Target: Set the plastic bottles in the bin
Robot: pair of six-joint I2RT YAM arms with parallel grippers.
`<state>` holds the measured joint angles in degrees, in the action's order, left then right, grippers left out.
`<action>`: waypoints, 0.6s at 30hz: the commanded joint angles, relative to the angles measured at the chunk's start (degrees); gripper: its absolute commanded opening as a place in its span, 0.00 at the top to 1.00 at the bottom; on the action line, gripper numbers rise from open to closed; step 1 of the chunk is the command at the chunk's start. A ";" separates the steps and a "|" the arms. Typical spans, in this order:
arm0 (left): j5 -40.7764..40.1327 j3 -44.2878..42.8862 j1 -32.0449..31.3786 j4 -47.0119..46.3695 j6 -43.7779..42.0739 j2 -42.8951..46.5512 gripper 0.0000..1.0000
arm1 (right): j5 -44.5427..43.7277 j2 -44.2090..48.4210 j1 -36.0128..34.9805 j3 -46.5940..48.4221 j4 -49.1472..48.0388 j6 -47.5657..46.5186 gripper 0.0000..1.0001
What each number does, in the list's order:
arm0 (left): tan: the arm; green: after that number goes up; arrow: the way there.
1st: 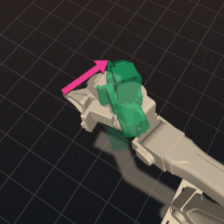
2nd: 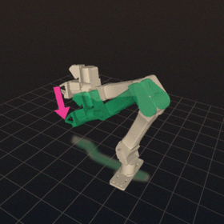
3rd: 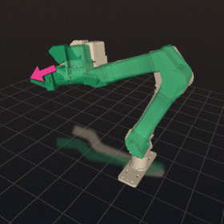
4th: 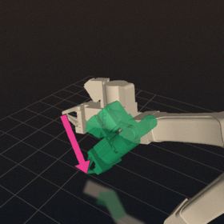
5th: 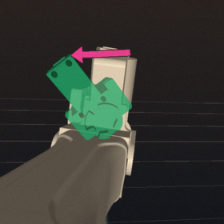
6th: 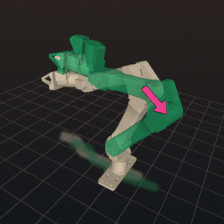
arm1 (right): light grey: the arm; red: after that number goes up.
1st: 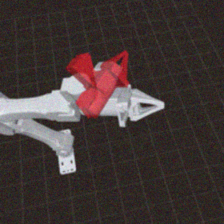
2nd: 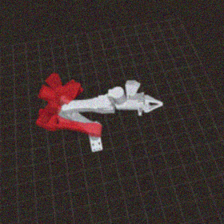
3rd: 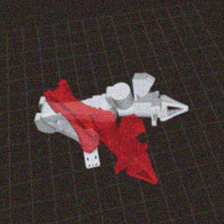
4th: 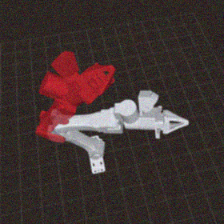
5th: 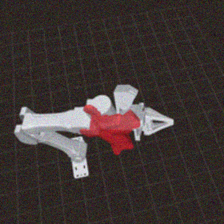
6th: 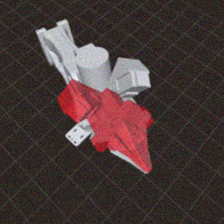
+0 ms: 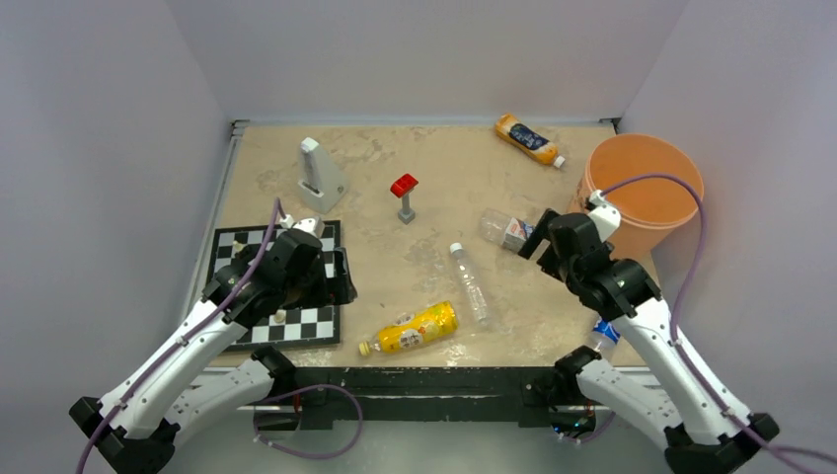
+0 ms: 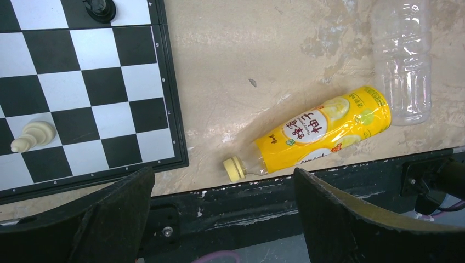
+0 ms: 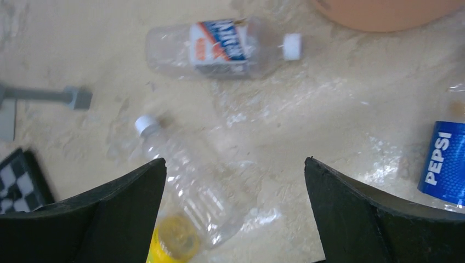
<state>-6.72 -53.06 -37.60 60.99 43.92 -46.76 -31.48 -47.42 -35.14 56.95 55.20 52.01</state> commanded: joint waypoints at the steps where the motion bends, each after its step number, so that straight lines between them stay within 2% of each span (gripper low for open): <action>1: -0.98 -0.18 -0.19 0.18 0.55 1.51 0.00 | 16.49 1.01 22.47 -6.48 -9.73 -10.21 0.01; 2: -0.66 0.14 -0.24 0.06 0.28 1.94 0.00 | 18.20 0.78 27.84 -7.58 -10.36 -11.42 0.01; 5: -0.14 -0.04 -0.25 0.75 -0.56 2.31 0.00 | 17.49 -1.51 33.69 -10.01 -9.57 -9.91 0.01; 11: -0.24 -1.07 -0.23 3.29 -1.50 3.80 0.00 | 7.84 -8.46 37.23 -6.96 -2.64 -2.77 0.01; 18: -1.42 -4.33 -0.24 4.78 -3.82 3.35 0.00 | 4.63 -13.75 41.78 -6.69 1.68 2.02 0.01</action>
<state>-6.90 -53.49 -37.60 64.82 42.35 -43.05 -22.96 -58.70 4.89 47.46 53.28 49.65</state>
